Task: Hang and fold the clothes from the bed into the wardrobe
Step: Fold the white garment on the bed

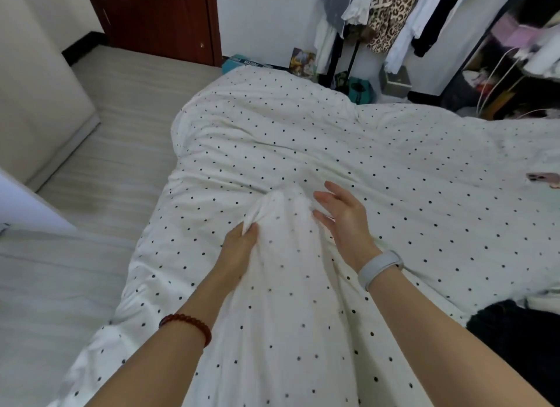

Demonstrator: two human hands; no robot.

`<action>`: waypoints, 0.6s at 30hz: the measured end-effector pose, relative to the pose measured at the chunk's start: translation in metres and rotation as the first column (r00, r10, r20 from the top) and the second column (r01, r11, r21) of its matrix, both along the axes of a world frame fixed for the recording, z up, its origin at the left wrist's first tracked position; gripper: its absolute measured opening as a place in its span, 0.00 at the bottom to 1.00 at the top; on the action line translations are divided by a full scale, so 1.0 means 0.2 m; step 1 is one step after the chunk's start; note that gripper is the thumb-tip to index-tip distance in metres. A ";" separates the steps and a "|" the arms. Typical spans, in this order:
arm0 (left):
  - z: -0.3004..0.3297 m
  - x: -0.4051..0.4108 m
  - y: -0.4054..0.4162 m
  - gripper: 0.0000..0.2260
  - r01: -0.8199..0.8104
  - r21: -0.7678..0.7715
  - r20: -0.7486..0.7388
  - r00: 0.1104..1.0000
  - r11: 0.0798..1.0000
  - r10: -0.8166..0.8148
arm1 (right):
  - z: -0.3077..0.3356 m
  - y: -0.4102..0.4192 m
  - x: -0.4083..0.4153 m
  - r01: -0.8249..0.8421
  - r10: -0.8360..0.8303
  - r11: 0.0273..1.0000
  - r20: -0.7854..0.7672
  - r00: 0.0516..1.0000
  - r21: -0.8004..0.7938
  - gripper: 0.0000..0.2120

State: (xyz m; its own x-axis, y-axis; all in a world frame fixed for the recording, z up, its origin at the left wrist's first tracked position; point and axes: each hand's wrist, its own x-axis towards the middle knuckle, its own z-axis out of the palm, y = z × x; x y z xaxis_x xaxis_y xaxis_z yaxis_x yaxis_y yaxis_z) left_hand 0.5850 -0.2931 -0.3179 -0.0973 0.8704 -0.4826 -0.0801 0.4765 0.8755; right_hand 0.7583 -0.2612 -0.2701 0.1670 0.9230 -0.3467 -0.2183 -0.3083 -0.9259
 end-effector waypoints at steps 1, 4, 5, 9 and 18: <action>-0.04 -0.03 0.00 0.09 -0.012 -0.064 -0.148 0.989 0.998 0.002 | -0.03 -0.02 -0.01 -0.030 0.032 0.999 0.128 0.991 -0.016 0.13; -0.13 -0.12 -0.03 0.17 -0.034 -0.175 -0.452 0.891 0.984 -0.049 | -0.18 -0.09 -0.01 -0.217 0.299 0.950 0.463 0.834 -0.224 0.16; -0.13 -0.15 -0.04 0.18 -0.023 -0.190 -0.444 0.893 0.981 -0.065 | -0.23 -0.12 -0.02 -0.271 0.402 0.909 0.503 0.765 -0.315 0.17; -0.14 -0.19 -0.08 0.16 0.108 -0.285 -0.229 0.957 0.952 -0.177 | -0.34 -0.18 -0.04 -0.229 0.470 0.847 0.474 0.745 -0.480 0.19; -0.15 -0.21 -0.18 0.16 0.036 -0.124 -0.437 0.895 0.992 -0.088 | -0.28 -0.22 0.00 0.045 0.134 0.981 0.823 0.552 -0.190 0.10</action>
State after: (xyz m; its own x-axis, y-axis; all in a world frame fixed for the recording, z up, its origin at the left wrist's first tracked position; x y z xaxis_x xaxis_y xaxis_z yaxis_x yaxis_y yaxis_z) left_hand 0.5432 -0.3286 -0.3470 -0.2696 0.8257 -0.4955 0.3342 0.5628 0.7560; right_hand 0.7591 -0.3046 -0.3252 0.4226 0.8783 -0.2235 0.6367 -0.4632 -0.6165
